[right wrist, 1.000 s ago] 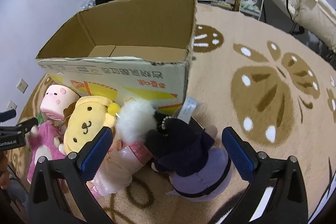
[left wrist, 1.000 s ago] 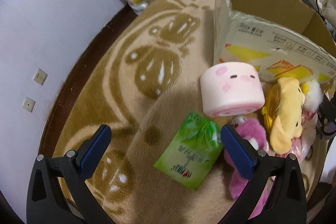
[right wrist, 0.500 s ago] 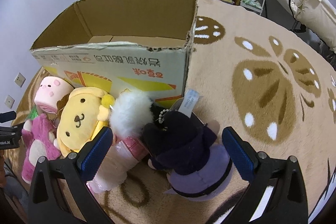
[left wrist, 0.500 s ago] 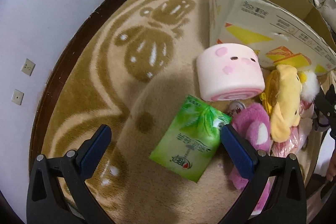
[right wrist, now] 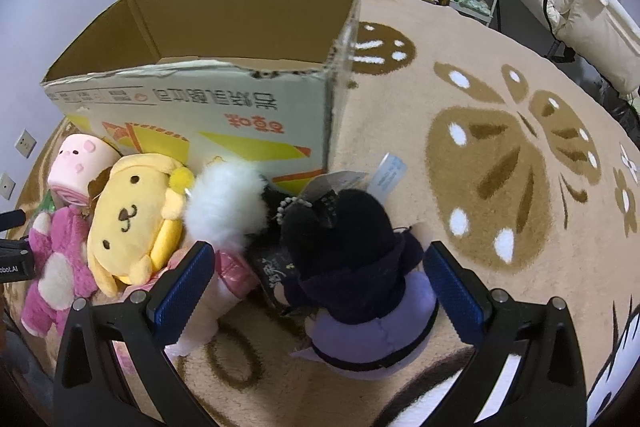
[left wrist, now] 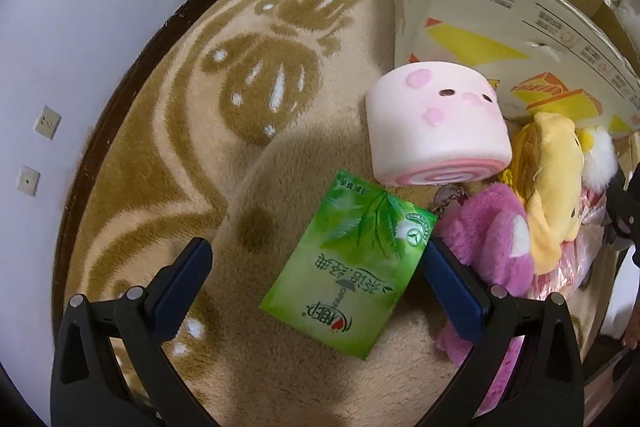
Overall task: Organize soft objects
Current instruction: 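Grasp the green tissue pack with the left tool while the right tool grasps the purple doll, then lift both items over the box and release them inside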
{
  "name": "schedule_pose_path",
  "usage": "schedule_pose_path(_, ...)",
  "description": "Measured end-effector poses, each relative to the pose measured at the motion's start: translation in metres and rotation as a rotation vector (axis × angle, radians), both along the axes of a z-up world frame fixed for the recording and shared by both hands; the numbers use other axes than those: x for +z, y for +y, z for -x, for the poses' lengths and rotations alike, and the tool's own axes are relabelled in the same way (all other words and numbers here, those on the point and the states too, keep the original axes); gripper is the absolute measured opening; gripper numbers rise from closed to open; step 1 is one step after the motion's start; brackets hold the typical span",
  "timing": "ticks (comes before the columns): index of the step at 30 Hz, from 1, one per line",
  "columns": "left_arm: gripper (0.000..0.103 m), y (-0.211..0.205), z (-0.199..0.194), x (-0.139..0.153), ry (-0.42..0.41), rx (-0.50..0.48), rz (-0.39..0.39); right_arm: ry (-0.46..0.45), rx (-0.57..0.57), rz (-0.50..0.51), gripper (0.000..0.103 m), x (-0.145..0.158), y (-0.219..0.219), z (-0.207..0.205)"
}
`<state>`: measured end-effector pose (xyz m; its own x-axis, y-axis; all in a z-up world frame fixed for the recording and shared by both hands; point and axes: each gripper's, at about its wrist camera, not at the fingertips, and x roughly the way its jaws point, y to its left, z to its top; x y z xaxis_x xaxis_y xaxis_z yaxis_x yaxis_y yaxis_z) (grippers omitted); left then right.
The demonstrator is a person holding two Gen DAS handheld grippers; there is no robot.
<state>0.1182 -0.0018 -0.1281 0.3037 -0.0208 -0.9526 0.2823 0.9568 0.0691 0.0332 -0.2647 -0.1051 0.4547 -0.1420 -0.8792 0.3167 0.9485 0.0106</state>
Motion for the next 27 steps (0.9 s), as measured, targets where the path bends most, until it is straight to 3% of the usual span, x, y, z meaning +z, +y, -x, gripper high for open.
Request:
schedule_pose_path(2, 0.101, 0.002, 0.0, -0.001, 0.004, 0.008, 0.013, 0.003, -0.008, -0.006, 0.103, 0.0, -0.003, 0.0)
schedule_pose_path(6, 0.089, 0.004, 0.0, -0.003, 0.025, 0.014, 0.057, -0.012, -0.03, -0.042, 0.103, 0.002, -0.01, 0.004)
schedule_pose_path(8, 0.08, 0.004, 0.002, -0.002, 0.026, 0.012, 0.068, -0.003, -0.034, -0.025, 0.089, 0.001, -0.012, 0.004)
schedule_pose_path(12, 0.063, 0.0, 0.009, -0.002, 0.029, -0.018, 0.059, 0.038, -0.04, 0.011, 0.086, -0.004, -0.015, 0.005)
schedule_pose_path(13, 0.062, 0.0, 0.012, -0.001, 0.025, -0.02, 0.056, 0.046, -0.054, 0.016, 0.086, -0.005, -0.018, 0.006)
schedule_pose_path(16, 0.061, -0.002, 0.018, 0.002, 0.013, -0.019, 0.049, 0.021, -0.086, -0.009, 0.07, -0.001, -0.025, 0.01)
schedule_pose_path(23, 0.06, -0.002, 0.034, 0.02, -0.061, -0.008, 0.035, -0.034, -0.111, -0.049, 0.056, 0.01, -0.027, 0.021)
schedule_pose_path(27, 0.06, 0.005, 0.039, 0.031, -0.116, 0.015, 0.035, -0.094, -0.089, -0.039, 0.054, 0.025, -0.019, 0.026)
